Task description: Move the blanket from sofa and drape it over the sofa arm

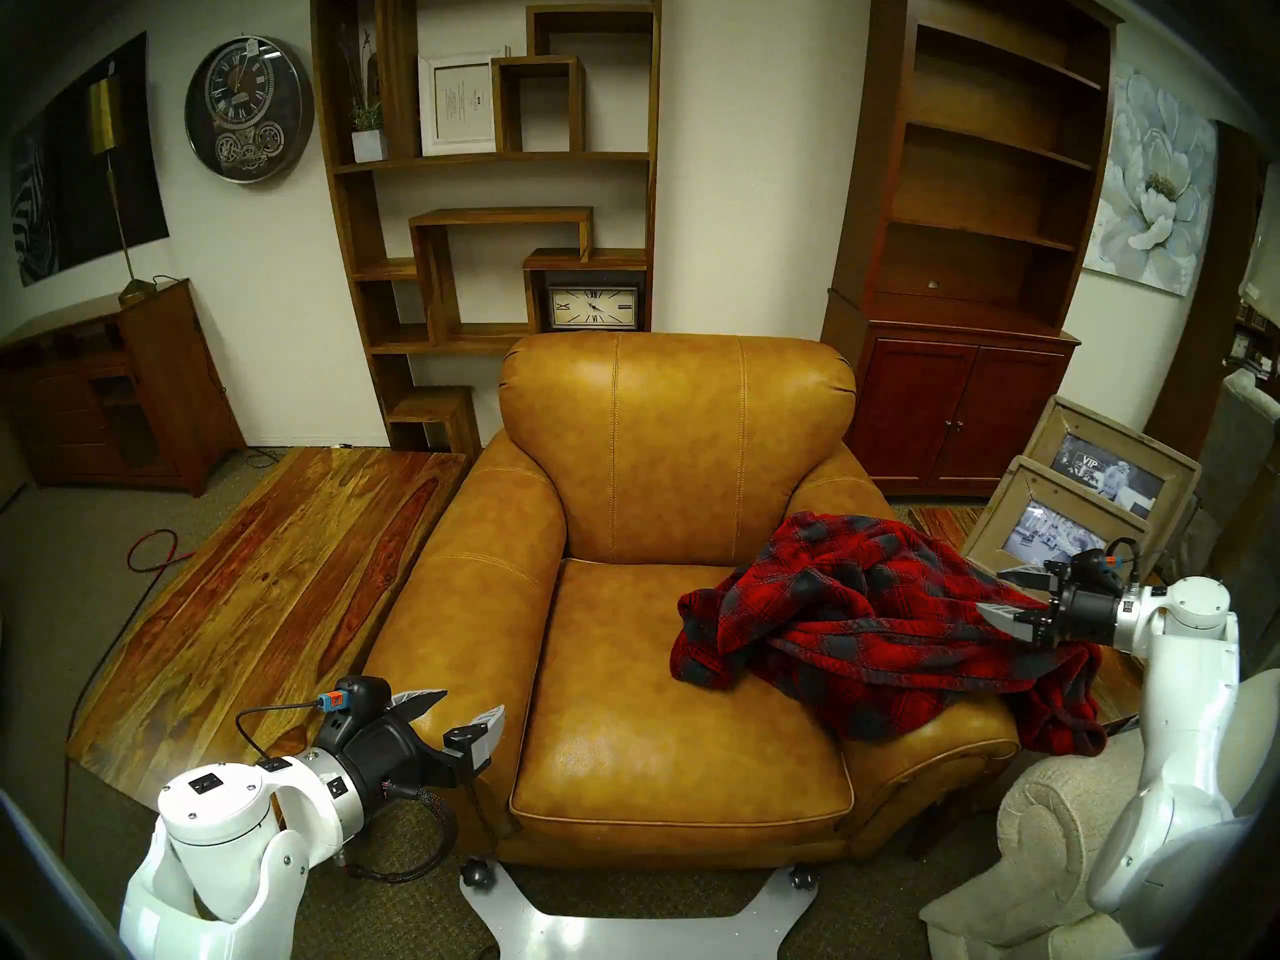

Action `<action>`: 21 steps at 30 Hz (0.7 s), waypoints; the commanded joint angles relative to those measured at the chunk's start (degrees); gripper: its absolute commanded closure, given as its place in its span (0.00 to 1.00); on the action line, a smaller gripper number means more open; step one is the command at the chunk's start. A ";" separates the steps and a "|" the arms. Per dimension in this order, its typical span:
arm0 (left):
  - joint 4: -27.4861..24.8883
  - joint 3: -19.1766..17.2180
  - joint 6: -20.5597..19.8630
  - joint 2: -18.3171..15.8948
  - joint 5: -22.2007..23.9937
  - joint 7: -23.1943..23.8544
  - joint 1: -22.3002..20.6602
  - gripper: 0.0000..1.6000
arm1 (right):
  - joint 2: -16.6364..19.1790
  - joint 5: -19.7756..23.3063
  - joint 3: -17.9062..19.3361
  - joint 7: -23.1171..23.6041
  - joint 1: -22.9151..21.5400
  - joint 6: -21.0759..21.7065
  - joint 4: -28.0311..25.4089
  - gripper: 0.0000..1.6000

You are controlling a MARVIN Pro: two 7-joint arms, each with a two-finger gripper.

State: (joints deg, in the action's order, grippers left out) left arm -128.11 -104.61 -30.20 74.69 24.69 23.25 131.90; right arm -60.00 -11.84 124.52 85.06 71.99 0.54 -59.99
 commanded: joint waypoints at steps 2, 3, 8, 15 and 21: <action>-0.75 0.10 0.09 -0.03 0.08 0.16 -0.24 0.00 | -6.99 1.58 -8.94 -0.06 -0.60 -0.54 -6.40 0.00; -0.73 0.10 0.09 -0.03 0.08 0.17 -0.25 0.00 | -7.64 1.36 -9.85 -0.06 -0.37 -0.65 -6.71 0.00; -0.66 0.11 0.09 0.00 0.05 0.19 -0.35 0.00 | -11.36 0.49 -15.12 -0.06 0.05 -1.03 -8.71 0.00; -0.61 0.12 0.08 0.04 0.02 0.24 -0.45 0.00 | -15.98 -2.03 -21.74 -3.11 -0.18 -1.33 -10.49 0.00; -0.63 0.13 0.06 0.07 -0.02 0.31 -0.51 0.00 | -20.90 -9.60 -28.95 -10.55 -0.60 -1.56 -10.32 0.00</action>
State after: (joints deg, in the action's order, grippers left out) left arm -127.85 -104.61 -30.20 74.80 24.58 23.36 131.44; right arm -74.48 -15.82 103.84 81.08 72.27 -0.91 -68.89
